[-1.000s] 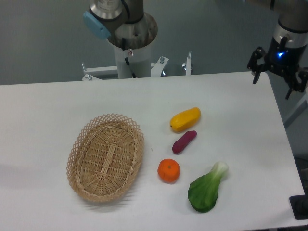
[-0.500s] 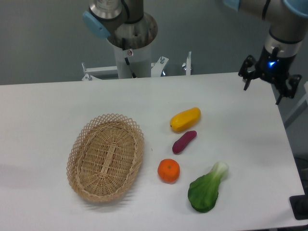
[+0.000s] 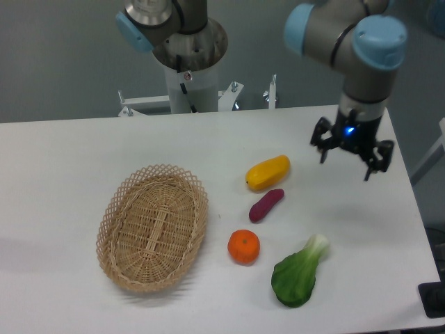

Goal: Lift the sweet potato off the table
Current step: 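Lower the open gripper over the purple sweet potato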

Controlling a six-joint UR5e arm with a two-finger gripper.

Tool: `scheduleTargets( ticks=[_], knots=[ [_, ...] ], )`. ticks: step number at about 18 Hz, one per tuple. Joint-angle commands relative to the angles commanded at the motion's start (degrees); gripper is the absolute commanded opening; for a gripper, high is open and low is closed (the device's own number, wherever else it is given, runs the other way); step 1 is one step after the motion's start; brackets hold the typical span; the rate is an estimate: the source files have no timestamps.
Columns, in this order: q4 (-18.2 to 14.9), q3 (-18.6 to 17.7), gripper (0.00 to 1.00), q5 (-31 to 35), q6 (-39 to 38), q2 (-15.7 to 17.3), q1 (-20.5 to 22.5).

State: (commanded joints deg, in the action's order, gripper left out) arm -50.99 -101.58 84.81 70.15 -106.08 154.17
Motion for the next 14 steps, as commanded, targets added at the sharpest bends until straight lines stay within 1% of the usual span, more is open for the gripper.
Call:
scheduleTargets(
  ticks=[2, 5, 8, 9, 11, 14],
  knots=[
    [3.0, -2.6, 1.0, 0.1, -2.1, -0.5, -1.2],
    [4.9, -4.9, 1.0, 0.4, -3.3, -1.7, -3.2],
    [6.4, -5.3, 1.0, 4.3, -5.5, -3.8, -6.4],
    [6.4, -5.3, 1.0, 5.1, -5.8, -4.6, -7.6],
    [6.5, -5.3, 1.0, 5.7, -6.0, -5.6, -8.5],
    [7.6, -5.5, 1.0, 5.8, -5.9, -6.9, -10.2]
  ],
)
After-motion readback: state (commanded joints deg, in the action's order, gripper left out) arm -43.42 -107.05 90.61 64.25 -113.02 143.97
